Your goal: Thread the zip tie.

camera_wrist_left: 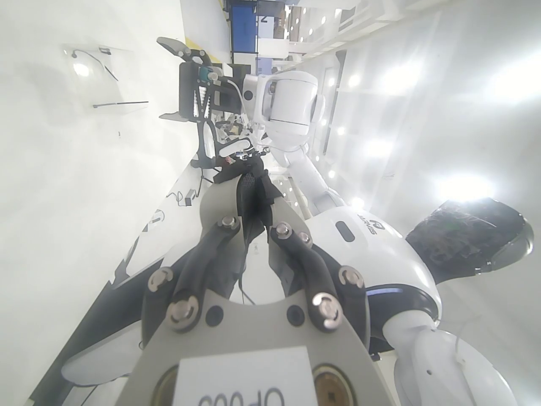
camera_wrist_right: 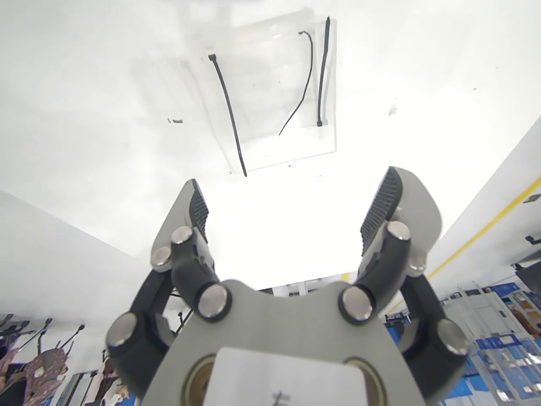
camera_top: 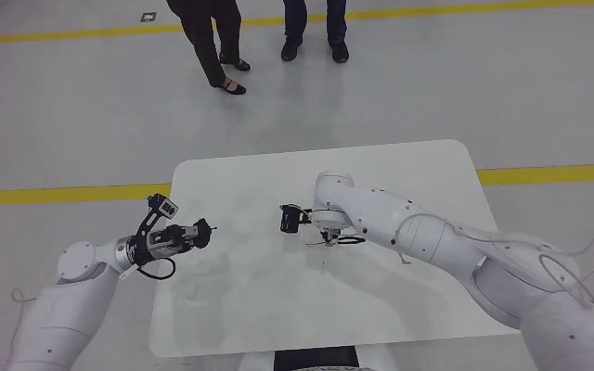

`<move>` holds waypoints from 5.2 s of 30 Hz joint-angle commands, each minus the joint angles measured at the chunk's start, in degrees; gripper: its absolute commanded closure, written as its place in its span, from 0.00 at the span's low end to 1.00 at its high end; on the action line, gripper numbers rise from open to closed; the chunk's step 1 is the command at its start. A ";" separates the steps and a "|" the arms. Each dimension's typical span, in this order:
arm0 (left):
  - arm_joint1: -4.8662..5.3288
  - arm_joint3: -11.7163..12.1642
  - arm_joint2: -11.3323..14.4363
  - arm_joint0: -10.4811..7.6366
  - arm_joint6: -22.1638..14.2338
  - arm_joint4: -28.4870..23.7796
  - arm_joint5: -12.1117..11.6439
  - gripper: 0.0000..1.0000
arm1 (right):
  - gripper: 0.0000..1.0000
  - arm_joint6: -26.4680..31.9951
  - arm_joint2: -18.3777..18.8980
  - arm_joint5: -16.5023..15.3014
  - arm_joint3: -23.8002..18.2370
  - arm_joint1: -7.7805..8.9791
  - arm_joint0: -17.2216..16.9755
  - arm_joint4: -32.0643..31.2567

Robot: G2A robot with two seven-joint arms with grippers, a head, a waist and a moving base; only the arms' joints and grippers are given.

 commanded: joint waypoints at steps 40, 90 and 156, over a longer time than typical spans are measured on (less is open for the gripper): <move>0.00 0.00 0.00 0.00 0.00 0.00 0.00 1.00 | 0.52 -0.74 2.09 0.00 -5.17 3.36 -3.39 -1.97; 0.00 0.00 0.00 0.00 0.00 0.00 0.00 1.00 | 0.71 -2.48 0.00 0.00 0.99 -0.16 -3.48 -3.92; 0.00 0.00 0.00 0.00 0.00 0.00 0.00 1.00 | 0.80 0.00 0.00 0.00 9.99 -6.39 -5.81 -2.77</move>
